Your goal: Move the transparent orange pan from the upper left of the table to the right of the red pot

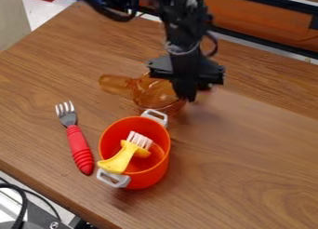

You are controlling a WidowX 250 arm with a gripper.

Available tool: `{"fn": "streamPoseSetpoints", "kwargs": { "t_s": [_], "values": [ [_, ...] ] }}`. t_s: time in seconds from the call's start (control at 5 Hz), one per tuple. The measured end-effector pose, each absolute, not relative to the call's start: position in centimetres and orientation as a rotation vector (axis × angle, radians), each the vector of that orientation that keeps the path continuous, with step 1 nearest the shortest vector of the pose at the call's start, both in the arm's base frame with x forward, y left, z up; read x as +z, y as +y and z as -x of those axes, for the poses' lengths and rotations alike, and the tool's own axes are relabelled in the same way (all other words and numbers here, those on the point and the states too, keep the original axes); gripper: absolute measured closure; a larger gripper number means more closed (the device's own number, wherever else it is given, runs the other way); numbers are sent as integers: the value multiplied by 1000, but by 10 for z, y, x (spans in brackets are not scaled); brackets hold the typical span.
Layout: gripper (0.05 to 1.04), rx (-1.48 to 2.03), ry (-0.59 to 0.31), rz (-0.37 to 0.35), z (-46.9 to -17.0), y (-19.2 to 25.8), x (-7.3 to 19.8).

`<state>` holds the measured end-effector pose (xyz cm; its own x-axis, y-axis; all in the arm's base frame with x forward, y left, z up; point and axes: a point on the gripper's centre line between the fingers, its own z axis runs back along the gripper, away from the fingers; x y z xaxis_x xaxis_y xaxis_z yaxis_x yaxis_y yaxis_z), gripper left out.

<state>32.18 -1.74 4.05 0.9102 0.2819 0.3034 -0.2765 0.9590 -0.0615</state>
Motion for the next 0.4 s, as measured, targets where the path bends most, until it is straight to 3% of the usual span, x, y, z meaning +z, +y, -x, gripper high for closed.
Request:
{"fn": "streamPoseSetpoints", "kwargs": {
  "t_s": [0.4],
  "values": [
    [1021,292,-288,33,-324,-42,43]
  ]
}}
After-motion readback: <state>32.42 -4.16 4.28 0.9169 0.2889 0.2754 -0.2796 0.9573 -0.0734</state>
